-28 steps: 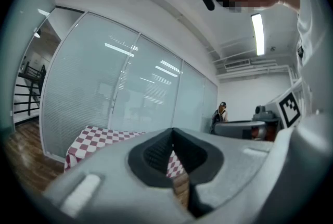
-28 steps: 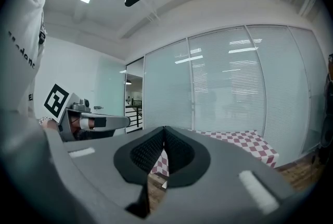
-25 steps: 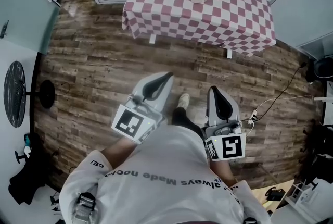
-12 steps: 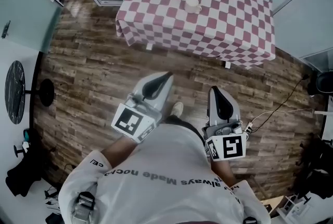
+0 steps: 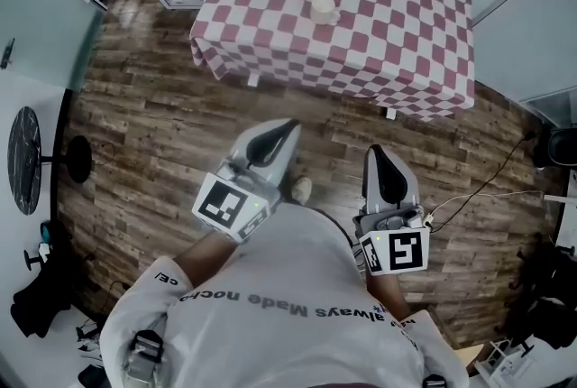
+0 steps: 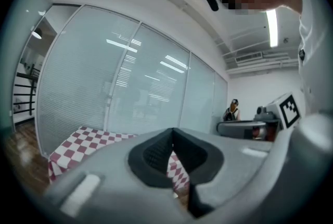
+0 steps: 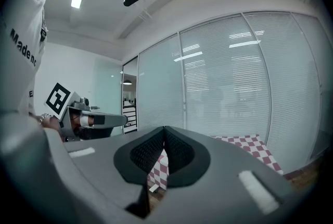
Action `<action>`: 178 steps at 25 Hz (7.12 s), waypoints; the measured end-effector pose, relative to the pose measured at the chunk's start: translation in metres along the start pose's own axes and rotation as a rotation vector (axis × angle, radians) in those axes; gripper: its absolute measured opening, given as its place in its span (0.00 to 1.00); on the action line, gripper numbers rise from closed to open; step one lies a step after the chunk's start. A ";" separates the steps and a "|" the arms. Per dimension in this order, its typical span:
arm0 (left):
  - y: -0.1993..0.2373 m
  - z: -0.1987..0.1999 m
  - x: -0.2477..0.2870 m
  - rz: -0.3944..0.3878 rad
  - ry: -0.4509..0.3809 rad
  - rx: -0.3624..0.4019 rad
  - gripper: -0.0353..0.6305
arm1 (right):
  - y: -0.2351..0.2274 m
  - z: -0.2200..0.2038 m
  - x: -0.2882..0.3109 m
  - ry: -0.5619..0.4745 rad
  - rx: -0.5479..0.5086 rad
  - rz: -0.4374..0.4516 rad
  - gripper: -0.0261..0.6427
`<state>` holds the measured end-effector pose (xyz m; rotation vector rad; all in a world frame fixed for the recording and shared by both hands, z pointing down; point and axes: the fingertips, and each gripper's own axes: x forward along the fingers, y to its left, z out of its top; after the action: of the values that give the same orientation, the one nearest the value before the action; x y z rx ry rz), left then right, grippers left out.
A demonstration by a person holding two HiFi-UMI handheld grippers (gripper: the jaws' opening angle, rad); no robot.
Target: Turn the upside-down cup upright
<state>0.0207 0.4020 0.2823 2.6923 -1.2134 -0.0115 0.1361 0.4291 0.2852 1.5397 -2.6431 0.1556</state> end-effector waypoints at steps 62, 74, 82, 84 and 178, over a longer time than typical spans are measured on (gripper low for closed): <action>0.385 0.069 0.284 -0.090 -0.005 -0.031 0.06 | -0.127 0.055 0.467 0.023 -0.050 -0.023 0.04; 0.351 0.073 0.337 -0.076 -0.024 -0.029 0.06 | -0.190 0.058 0.454 0.041 -0.074 0.010 0.04; 0.358 0.054 0.338 -0.047 0.013 -0.023 0.09 | -0.195 0.034 0.454 0.093 -0.074 0.054 0.04; 0.363 0.047 0.337 -0.040 0.025 -0.033 0.09 | -0.195 0.022 0.458 0.126 -0.082 0.070 0.04; 0.436 -0.202 0.376 -0.090 0.333 -0.106 0.14 | -0.183 -0.270 0.564 0.984 -0.740 0.584 0.08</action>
<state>-0.0356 -0.1261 0.5827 2.5242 -0.9626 0.3358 0.0229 -0.1125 0.6292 0.2825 -1.8804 -0.0378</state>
